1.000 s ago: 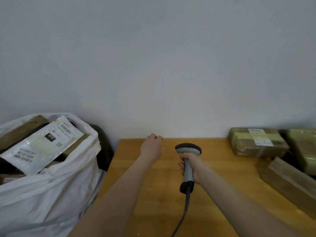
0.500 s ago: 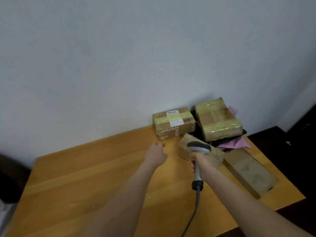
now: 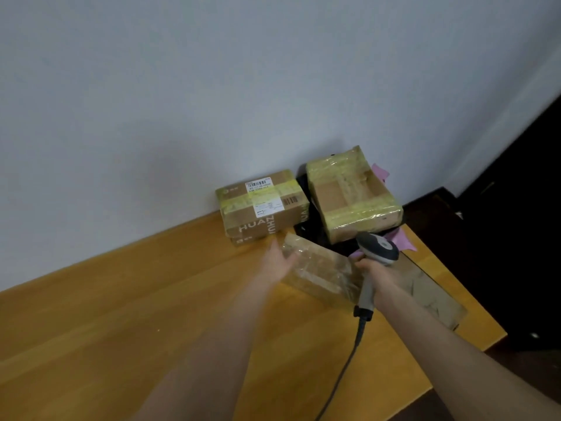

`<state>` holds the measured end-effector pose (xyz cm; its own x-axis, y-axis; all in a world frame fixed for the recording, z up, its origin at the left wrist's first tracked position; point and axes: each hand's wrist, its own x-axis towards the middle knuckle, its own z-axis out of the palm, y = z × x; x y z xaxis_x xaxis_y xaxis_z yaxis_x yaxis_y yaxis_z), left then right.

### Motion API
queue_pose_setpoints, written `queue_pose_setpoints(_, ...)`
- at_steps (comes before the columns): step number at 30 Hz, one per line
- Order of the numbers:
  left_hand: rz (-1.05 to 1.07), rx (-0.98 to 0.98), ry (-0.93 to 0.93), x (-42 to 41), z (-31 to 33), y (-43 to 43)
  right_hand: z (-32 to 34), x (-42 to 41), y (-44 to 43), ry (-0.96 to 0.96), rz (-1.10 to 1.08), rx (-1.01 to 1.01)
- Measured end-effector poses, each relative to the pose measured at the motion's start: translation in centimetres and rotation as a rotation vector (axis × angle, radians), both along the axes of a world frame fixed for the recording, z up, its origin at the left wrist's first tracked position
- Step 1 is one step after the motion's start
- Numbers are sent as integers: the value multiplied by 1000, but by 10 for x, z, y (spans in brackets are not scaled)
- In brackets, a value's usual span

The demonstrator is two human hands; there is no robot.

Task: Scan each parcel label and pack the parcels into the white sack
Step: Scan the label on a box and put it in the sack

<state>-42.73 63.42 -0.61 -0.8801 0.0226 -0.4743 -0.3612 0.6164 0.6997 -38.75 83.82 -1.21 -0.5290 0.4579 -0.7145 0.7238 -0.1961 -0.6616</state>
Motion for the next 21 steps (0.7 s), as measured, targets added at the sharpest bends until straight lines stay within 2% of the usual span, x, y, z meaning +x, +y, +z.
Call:
queue_pose_setpoints(4,350,159,-104,-3,0,-23,6,-4,-6,15,12,52)
queue_pose_setpoints(7,616,322,-96,0,10,-46,10,0,-23,19,13,14)
queue_pose_setpoints(11,733,269,-16,9,25,-76,21,11,-52,82,-16,-78)
queue_pose_setpoints(17,816,474,-36,40,45,-107,42,19,-76,136,28,-37)
queue_pose_setpoints(21,792,511,-41,66,62,-121,55,26,-89,190,81,-36)
